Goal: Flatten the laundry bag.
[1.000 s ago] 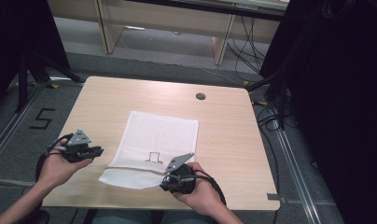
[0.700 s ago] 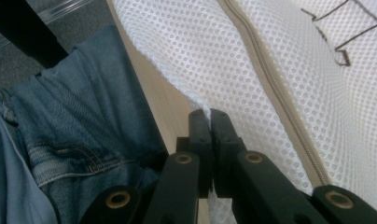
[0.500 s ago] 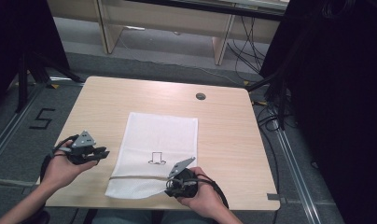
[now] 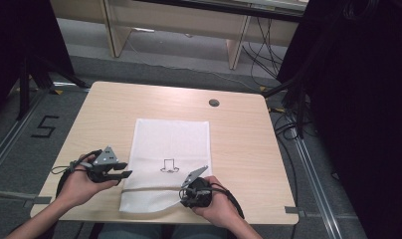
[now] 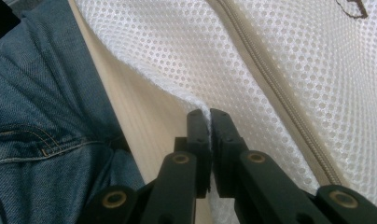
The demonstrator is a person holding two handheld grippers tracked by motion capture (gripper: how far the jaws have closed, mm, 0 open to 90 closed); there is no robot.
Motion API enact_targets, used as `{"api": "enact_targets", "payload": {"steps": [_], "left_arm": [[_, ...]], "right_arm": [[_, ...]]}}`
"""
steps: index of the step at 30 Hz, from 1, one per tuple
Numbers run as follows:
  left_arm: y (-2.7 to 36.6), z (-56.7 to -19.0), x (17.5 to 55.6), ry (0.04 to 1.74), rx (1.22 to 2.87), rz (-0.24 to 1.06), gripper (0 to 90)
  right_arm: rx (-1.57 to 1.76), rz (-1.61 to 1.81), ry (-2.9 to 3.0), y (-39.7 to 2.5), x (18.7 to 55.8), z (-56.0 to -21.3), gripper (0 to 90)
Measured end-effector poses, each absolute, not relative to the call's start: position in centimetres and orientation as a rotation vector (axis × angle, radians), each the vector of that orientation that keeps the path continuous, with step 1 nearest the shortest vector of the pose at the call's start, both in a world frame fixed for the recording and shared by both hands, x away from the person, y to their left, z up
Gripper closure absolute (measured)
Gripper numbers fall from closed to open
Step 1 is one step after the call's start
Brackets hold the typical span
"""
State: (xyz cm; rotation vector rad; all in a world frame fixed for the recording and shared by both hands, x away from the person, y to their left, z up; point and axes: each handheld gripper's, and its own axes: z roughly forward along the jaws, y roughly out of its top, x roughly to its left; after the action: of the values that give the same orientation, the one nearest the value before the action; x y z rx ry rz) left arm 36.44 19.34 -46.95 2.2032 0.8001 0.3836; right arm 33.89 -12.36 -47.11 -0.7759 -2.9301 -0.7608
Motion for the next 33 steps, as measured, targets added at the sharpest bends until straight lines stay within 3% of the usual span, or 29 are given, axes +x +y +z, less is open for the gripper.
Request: {"api": "enact_targets", "payload": {"steps": [7,12,16,20,23,33], "left_arm": [[18.1,-47.5,36.1,0.758,2.217,0.308,57.5],[17.3,-47.8,36.0,0.744,2.230,0.285,57.2],[16.6,-48.3,36.0,0.718,2.271,0.264,59.4],[15.8,-48.6,35.9,0.698,2.295,0.229,64.0],[15.4,-49.1,35.9,0.676,2.331,0.230,66.6],[15.4,-50.0,36.2,0.654,2.431,0.217,69.6]], "right_arm": [[-0.932,-0.901,-2.801,-13.6,33.8,-45.8,67.4],[-1.011,-1.023,-2.781,-15.5,34.3,-44.2,64.4],[-1.108,-0.995,-2.800,-17.0,34.9,-44.3,69.8],[-1.234,-0.894,-2.822,-18.4,36.0,-45.1,84.1],[-1.287,-0.809,-2.842,-19.2,36.7,-46.0,89.9],[-1.253,-0.660,-2.876,-18.8,36.7,-47.8,90.0]]}}
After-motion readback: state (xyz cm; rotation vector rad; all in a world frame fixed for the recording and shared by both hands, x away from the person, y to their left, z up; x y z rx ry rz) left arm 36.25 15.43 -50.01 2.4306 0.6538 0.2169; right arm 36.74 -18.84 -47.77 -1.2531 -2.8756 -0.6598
